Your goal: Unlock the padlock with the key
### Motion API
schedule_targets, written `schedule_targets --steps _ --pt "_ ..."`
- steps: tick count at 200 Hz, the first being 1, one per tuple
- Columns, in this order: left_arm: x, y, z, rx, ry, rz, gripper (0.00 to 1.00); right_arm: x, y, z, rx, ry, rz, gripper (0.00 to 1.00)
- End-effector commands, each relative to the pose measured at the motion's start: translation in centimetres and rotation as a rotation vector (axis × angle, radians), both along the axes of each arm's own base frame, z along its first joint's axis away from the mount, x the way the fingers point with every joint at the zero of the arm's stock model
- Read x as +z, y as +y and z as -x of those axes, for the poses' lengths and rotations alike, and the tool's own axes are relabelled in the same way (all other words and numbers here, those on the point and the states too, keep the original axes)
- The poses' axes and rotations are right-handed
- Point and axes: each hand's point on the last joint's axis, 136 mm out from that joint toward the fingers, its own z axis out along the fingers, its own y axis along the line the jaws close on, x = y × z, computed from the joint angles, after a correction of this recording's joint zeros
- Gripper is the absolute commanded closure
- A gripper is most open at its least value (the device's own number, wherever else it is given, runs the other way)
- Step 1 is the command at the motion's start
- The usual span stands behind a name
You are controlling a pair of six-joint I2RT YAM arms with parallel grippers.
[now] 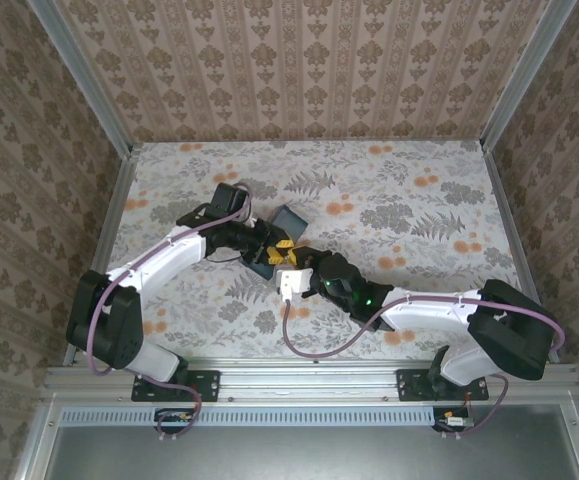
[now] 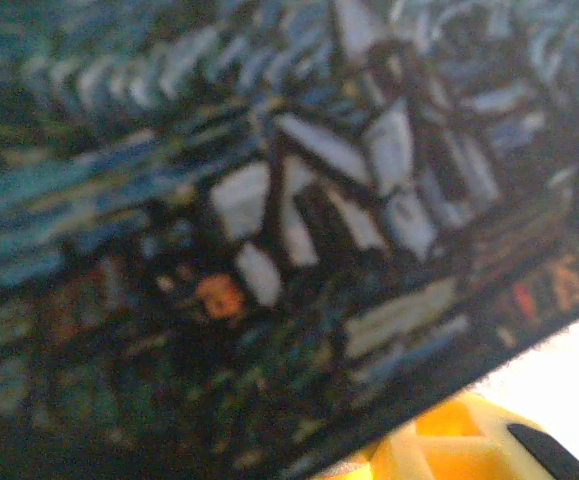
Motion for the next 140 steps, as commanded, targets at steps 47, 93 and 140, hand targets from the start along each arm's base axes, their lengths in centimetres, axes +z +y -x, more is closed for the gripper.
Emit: schedule_targets --steps 47,93,140 --pt "2.0 -1.0 -0.8 -0.002 -0.071 0.071 0.95 0.2 3.0 2.3 0.142 0.015 -0.033 0.87" --pt "2.4 -1.0 -0.9 -0.003 -0.08 0.079 0.95 -0.6 2.7 1.6 0.111 0.037 -0.017 0.92" --pt "2.4 -0.7 -1.1 0.003 -0.089 0.078 0.95 -0.1 1.5 0.1 0.025 0.185 -0.183 0.93"
